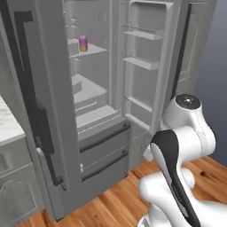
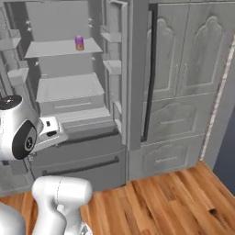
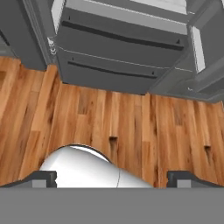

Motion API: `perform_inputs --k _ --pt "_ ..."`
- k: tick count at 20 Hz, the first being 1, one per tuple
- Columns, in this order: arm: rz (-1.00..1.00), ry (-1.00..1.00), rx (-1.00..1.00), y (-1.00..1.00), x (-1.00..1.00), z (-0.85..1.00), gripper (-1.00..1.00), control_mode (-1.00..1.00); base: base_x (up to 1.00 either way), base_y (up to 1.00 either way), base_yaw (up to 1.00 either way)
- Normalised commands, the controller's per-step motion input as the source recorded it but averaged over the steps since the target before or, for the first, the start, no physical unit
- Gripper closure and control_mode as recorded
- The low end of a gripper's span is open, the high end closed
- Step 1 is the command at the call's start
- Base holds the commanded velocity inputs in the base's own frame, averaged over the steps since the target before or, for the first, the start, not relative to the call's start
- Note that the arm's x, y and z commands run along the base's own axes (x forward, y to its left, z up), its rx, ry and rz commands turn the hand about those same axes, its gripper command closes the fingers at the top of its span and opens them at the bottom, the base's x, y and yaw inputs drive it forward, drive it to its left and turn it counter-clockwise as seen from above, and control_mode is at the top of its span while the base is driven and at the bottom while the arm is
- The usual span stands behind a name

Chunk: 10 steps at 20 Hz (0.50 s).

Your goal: Open the fridge, grab two sodas, and place both sodas inside the bowl with ice on the dining counter.

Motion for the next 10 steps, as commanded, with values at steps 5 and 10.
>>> perform_inputs --k 5,10 --pt "0.0 0.0 0.0 0.0 0.0 0.0 -1.0 1.0 0.45 -0.31 0.31" --pt "0.0 0.0 0.0 0.0 0.0 0.0 -1.0 1.0 0.36 -0.38 0.27"
